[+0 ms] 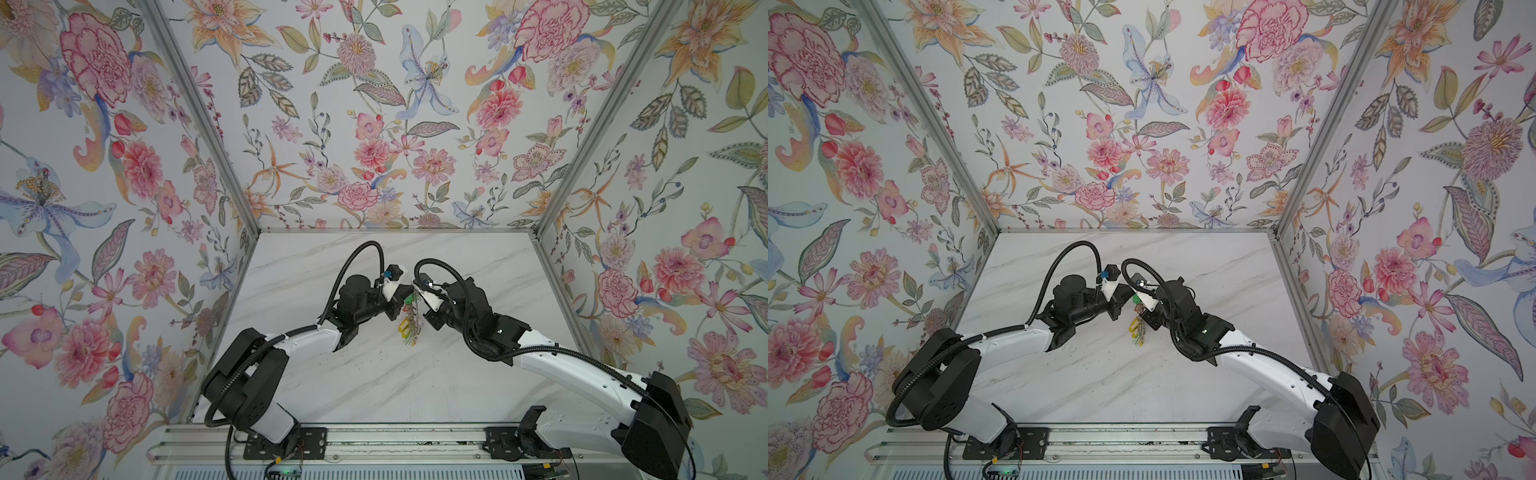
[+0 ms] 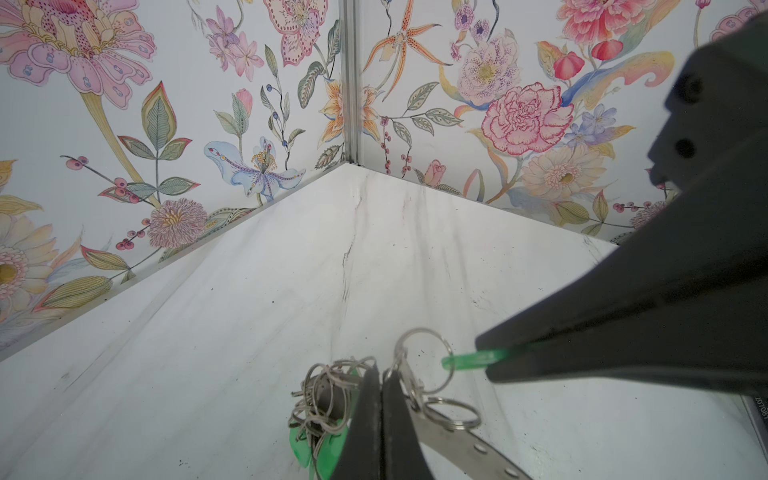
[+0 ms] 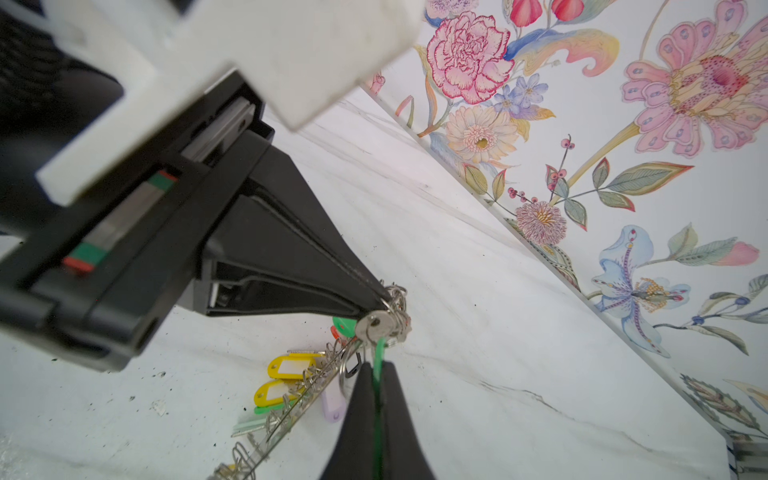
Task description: Remove the keys from the keyring
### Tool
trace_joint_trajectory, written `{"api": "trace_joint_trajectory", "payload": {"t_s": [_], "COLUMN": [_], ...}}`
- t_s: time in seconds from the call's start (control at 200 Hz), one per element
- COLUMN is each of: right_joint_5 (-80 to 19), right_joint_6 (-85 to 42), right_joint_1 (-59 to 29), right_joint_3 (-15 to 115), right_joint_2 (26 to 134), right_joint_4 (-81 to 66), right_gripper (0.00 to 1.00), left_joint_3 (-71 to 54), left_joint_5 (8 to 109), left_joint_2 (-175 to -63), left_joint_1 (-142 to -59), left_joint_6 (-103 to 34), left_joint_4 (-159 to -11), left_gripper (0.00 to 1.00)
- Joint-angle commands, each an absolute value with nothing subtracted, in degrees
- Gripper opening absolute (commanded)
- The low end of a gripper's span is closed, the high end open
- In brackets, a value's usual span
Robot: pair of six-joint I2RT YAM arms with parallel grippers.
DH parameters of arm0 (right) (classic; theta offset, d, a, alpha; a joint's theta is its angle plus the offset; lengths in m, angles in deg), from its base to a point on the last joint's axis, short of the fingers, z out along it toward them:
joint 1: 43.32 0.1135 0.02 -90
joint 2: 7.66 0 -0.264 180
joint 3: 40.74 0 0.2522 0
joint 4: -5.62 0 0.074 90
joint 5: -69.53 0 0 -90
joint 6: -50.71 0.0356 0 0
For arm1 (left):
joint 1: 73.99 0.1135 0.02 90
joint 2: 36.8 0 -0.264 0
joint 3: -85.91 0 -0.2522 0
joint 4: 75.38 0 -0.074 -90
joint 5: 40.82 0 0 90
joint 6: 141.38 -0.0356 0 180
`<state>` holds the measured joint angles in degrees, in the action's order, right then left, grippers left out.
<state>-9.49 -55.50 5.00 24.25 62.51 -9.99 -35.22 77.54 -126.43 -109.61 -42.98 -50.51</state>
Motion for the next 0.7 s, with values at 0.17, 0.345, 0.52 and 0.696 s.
{"api": "trace_joint_trajectory", "payload": {"t_s": [0.17,0.345,0.52,0.696], "right_joint_5": [-12.2,-10.2,-9.0,-8.3], "right_joint_6": [-53.9,-52.9,-52.1,-51.7], "right_joint_1": [8.1,7.9,7.6,7.4], "right_joint_3": [22.7,21.9,20.9,20.4], "right_joint_2": [56.6,56.4,55.5,55.3], "right_joint_4": [-11.7,-12.0,-12.0,-12.0], "right_gripper": [0.0,0.0,0.0,0.0], "left_joint_3": [-37.2,-37.9,-38.8,-39.4], "left_joint_5": [55.9,56.0,55.9,55.9], "left_joint_2": [-127.0,-126.8,-124.1,-123.5], "left_joint_1": [-100.5,-99.8,-99.1,-98.8], "left_joint_6": [-40.3,-40.1,-39.8,-39.6], "left_joint_4": [-54.8,-54.3,-53.8,-53.5], "left_gripper": [0.0,0.0,0.0,0.0]}}
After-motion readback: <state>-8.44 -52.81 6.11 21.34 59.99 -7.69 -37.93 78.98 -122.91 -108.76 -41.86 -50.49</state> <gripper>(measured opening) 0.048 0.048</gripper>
